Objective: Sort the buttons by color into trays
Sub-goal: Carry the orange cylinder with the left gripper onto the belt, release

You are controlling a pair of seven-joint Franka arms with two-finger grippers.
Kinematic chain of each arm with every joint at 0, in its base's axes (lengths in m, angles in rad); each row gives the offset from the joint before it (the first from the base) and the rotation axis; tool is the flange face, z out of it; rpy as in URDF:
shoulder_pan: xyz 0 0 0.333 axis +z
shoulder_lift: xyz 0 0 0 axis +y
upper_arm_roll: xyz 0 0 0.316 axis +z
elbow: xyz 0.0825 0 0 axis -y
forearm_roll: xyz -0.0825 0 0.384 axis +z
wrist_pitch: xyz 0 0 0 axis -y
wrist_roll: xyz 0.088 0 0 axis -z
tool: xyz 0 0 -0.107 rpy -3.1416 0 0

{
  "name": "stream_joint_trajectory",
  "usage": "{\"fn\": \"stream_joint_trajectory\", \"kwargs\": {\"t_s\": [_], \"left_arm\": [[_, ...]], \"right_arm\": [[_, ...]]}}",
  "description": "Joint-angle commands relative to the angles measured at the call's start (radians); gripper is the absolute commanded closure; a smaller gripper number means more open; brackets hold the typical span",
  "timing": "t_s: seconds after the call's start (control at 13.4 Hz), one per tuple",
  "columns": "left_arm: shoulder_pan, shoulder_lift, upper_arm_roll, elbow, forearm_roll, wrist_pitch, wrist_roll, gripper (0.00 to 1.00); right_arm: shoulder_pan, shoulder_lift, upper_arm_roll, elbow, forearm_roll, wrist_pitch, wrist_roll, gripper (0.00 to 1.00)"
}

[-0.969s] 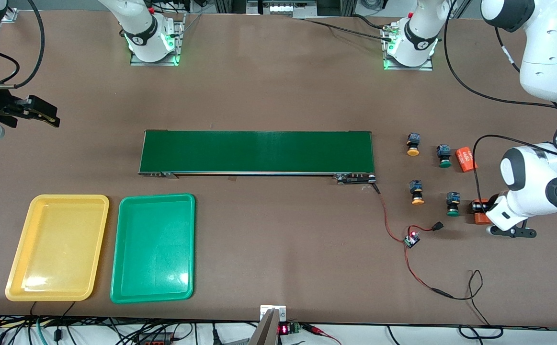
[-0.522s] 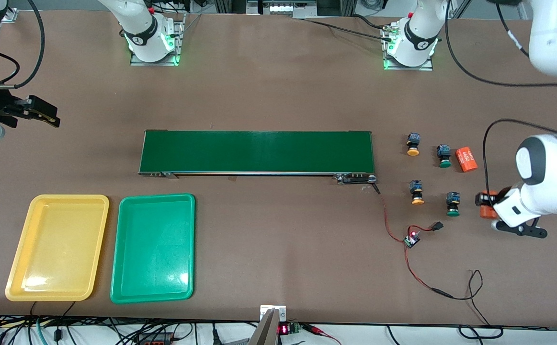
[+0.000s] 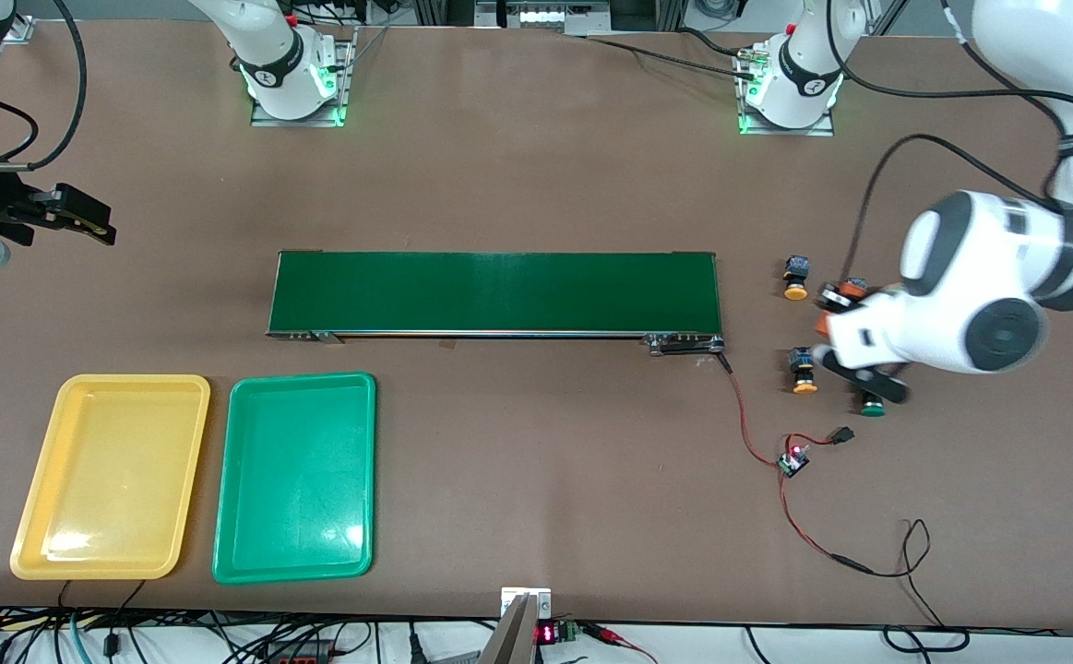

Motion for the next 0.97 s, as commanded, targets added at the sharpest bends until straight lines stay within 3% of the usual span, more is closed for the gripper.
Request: {"fn": "stream_joint_trajectory", "kwargs": {"t_s": [0.0,0.22,0.45,0.89], "left_arm": [[0.018,-0.01,-0.106,-0.017,-0.023,-0.011,0.13,0.8],[-0.014,0.013,-0.204,-0.027,-0.012,0.087,0.325,0.79],[-0.023,0.028,-0.218,-0.033,-0.02,0.114,0.588,0.79],[-0.087,0.041,-0.22,-0.235,0.018,0.392,0.606,0.84]], "right_arm": [[0.005,0.001,-0.002,0.008,-0.005,-0.001,-0.011,0.0],[0.017,0.0,0.0,0.008,-0.012,-0.001,-0.011,0.0],[0.026,0.001,0.0,0.008,-0.032,-0.001,-0.01,0.0],[0.026,0.0,0.0,0.008,-0.036,-0.004,-0.011,0.0]]}}
